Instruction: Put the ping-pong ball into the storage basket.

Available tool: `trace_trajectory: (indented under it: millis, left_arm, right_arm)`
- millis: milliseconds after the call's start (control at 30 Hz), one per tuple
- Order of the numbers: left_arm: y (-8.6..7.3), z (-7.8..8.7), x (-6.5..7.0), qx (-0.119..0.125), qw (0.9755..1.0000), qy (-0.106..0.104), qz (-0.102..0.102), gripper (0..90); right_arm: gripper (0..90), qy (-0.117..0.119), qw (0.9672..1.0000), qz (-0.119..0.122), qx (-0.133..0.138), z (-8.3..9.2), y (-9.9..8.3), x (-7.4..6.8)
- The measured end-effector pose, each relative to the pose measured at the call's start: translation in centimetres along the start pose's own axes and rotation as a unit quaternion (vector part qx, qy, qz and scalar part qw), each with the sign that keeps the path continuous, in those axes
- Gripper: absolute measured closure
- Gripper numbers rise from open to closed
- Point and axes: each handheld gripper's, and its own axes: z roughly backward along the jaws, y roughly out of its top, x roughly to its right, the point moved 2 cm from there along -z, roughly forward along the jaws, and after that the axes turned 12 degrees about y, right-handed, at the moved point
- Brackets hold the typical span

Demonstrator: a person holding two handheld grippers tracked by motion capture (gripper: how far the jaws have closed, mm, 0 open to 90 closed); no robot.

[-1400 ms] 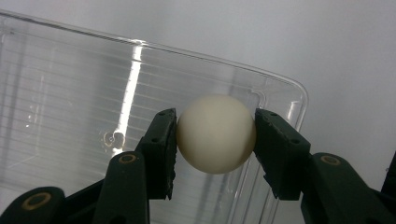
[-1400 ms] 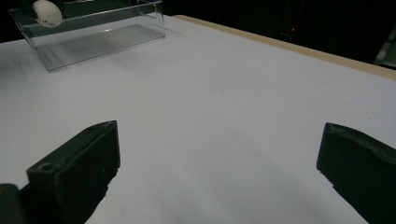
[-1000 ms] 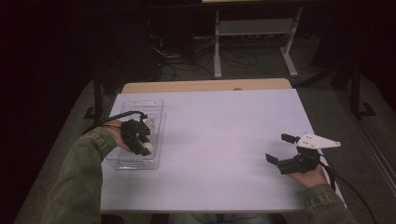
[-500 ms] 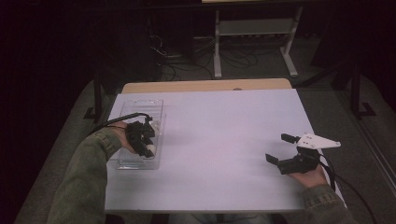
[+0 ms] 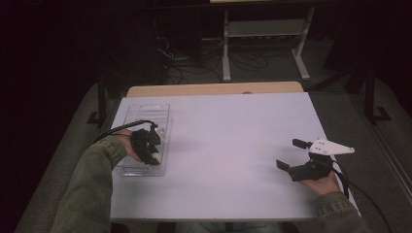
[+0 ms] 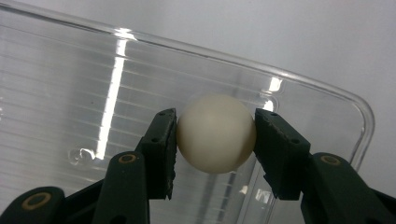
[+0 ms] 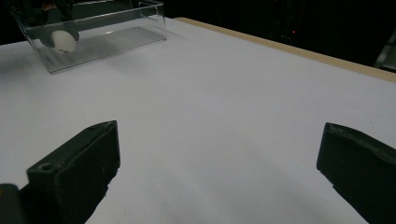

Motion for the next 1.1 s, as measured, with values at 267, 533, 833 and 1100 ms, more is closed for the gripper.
trace_trajectory:
  millis: [267,533,833,1100]
  left_arm:
    - [-0.3,-0.5,0.1,0.002,1.0000,-0.001,0.009,50.4]
    - [-0.2,-0.5,0.0,0.005,0.9999,0.004,0.010,50.1]
    - [0.0,-0.1,-0.1,0.009,0.9999,0.007,0.002,48.9]
    - [0.0,1.0,-0.2,0.011,0.9999,0.005,0.000,46.8]
  right_arm:
    - [0.0,-0.001,1.0000,0.000,-0.001,0.0,0.0,0.0]
    - [0.0,-0.001,1.0000,0.001,-0.002,-0.1,0.0,0.0]
    - [0.0,0.000,1.0000,0.000,-0.002,-0.1,0.0,0.0]
    - [0.0,-0.001,1.0000,0.000,-0.004,-0.1,-0.1,0.0]
